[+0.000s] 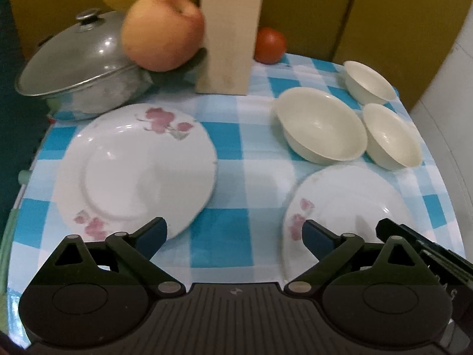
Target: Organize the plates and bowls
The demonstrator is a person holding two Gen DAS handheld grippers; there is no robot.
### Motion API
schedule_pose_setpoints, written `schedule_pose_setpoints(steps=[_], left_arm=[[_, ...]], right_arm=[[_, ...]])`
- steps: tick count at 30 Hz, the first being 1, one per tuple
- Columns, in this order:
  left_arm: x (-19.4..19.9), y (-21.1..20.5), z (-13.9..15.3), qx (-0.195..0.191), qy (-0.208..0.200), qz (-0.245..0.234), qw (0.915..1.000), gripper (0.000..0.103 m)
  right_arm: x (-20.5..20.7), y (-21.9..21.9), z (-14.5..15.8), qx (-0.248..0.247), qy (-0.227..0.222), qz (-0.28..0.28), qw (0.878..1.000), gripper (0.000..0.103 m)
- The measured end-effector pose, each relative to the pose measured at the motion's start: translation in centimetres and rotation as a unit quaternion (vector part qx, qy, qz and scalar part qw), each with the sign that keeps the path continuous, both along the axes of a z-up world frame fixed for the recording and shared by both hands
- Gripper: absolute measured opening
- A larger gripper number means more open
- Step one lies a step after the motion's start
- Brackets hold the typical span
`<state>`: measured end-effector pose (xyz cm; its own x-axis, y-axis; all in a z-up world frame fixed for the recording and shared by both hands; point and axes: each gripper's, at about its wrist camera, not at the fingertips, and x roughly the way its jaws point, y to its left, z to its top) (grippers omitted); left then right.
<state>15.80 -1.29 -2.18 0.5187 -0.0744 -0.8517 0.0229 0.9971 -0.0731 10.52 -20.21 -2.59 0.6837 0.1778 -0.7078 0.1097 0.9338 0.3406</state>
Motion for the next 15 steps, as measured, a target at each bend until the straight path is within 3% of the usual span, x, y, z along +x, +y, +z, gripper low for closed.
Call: schedule_pose_setpoints(steps=[9, 15], left_arm=[[-0.1, 3.0, 0.2, 0.001, 0.004, 0.038, 0.9993, 0.1], [-0.1, 6.2, 1.0, -0.011, -0.005, 0.08, 0.9967, 0.101]], right_arm=[[1.8, 3.9, -0.2, 0.007, 0.009, 0.064, 0.998, 0.03], [3.6, 6.3, 0.6, 0.001, -0.012, 0.092, 0.996, 0.032]])
